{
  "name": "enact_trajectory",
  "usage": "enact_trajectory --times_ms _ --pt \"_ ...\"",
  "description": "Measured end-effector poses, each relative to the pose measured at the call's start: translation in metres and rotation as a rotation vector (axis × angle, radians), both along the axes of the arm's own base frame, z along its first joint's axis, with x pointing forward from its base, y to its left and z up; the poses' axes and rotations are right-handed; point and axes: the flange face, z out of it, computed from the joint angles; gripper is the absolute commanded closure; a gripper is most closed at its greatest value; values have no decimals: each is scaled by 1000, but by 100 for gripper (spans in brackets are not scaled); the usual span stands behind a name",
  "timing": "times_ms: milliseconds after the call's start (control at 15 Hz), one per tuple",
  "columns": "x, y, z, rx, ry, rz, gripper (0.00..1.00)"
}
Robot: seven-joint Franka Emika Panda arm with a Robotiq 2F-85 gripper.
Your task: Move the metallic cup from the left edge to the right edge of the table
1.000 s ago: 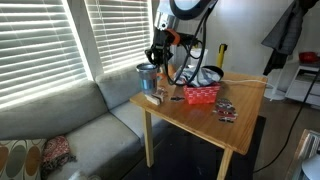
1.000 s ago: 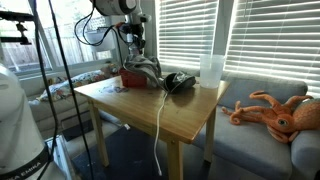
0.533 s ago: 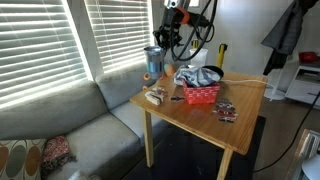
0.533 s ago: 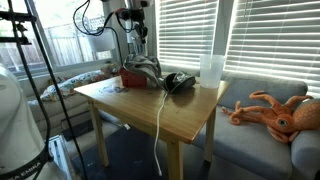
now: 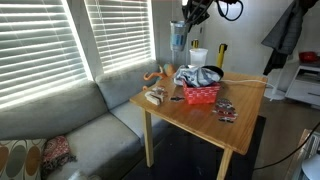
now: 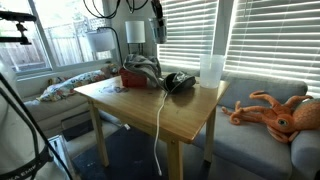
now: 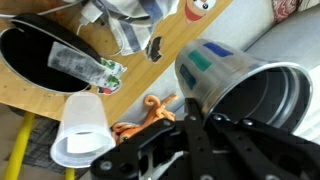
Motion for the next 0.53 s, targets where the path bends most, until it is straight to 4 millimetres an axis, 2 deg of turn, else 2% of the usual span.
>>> enact_trajectory --times_ms 200,533 --pt "-14 -55 -5 24 15 -135 97" --pt "-43 -132 -33 71 65 -349 96"
